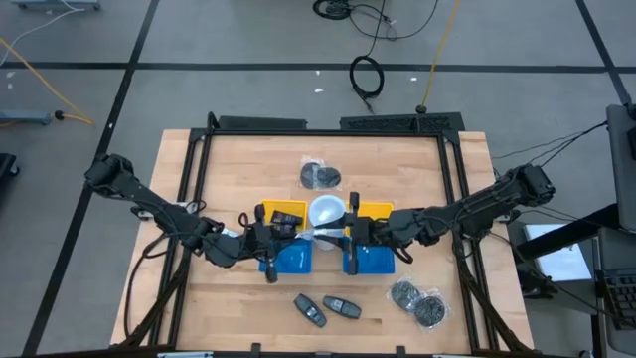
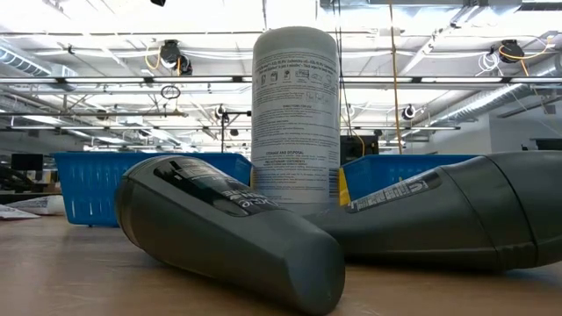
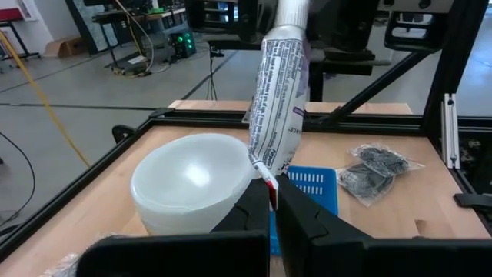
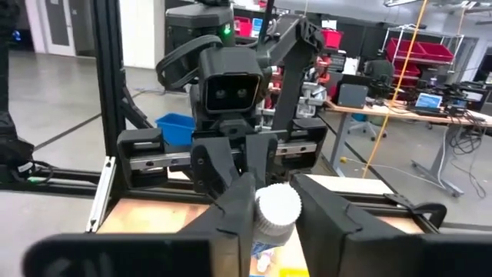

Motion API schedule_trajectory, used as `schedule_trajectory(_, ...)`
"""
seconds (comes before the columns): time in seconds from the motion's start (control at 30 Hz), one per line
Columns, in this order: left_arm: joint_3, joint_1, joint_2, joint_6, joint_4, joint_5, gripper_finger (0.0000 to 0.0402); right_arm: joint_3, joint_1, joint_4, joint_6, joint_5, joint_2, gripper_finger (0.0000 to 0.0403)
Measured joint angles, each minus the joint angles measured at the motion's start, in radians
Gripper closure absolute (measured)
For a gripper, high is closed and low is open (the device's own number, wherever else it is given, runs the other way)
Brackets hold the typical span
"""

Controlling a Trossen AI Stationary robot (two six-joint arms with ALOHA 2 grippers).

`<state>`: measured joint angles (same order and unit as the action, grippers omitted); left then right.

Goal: Pick & Place Travel size toiletries
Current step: Put the toothpaste into the right blue bin

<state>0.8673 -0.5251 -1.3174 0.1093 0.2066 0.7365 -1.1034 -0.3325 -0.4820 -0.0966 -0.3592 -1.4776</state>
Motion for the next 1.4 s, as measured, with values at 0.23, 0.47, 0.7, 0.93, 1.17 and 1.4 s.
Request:
schedule_trajectory(0.23,0.000,0.000,0.000,0.001,0.004,-0.002,0.0401,0.000,-0.001,0.003,-0.021,-0.001,0.000,0.0347)
schedule_trajectory(0.47,-0.001,0.000,0.000,0.040,0.004,-0.008,0.0397,0.000,-0.014,0.010,-0.021,-0.003,0.000,0.0347)
schedule_trajectory(0.7,0.000,-0.008,0.000,0.041,0.009,-0.022,0.0336,0.001,-0.049,0.095,-0.024,-0.011,0.041,0.0347)
schedule_trajectory(0.93,0.000,-0.015,0.000,0.050,0.009,-0.035,0.0254,0.001,-0.087,0.275,0.069,-0.003,0.088,0.0347)
schedule_trajectory(1.17,0.000,-0.015,0.000,0.051,0.008,-0.105,0.0214,0.001,-0.160,0.467,0.191,-0.042,0.109,0.0347)
schedule_trajectory(1.4,0.000,-0.033,0.000,0.088,-0.009,-0.110,0.0212,0.001,-0.230,0.691,0.351,-0.152,0.112,0.0347)
